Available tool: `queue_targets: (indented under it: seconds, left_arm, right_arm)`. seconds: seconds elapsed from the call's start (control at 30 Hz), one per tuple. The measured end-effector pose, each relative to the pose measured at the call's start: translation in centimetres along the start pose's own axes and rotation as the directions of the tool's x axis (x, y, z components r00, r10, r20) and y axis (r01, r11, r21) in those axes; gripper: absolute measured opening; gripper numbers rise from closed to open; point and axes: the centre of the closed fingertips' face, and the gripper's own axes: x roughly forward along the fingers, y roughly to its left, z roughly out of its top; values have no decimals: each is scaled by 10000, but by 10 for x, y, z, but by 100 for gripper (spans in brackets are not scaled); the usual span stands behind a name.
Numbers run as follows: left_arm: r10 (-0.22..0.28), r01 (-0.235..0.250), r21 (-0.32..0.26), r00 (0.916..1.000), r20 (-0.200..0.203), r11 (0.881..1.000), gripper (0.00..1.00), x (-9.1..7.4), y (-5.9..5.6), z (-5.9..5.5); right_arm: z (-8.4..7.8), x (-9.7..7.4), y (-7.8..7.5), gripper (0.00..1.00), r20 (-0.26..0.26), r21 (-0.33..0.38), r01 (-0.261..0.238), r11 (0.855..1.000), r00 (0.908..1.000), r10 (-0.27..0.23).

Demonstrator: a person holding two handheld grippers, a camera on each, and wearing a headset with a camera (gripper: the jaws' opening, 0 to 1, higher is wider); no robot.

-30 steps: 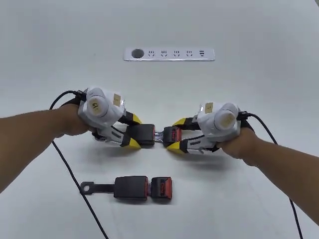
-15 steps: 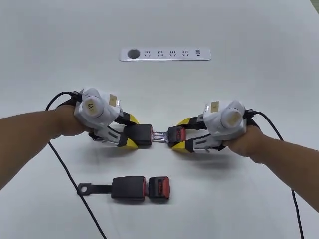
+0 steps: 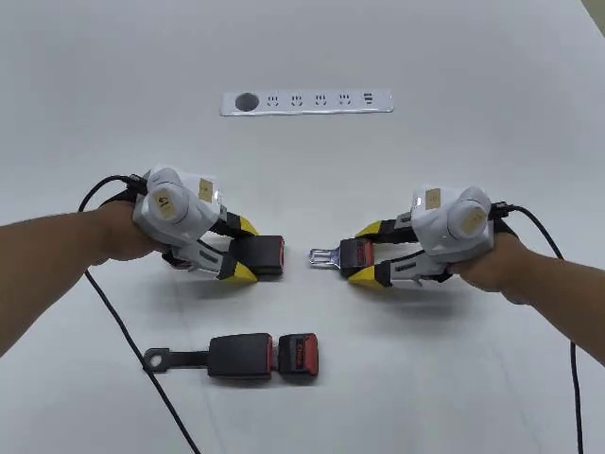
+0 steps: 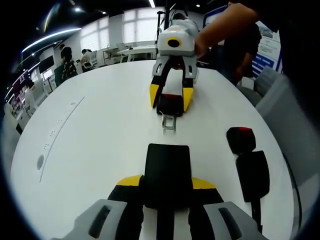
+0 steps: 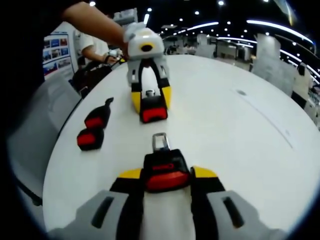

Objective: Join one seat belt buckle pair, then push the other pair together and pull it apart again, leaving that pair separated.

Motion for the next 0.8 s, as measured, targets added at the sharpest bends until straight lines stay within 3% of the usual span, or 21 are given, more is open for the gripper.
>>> queue_targets:
  seconds: [0.8]
  left_arm:
    - [7, -7, -79, 10000, -32, 10000, 35, 1, 0, 0]
  right_arm:
    - [-27, -36, -10, 36, -206, 228, 255, 9994, 9995, -250]
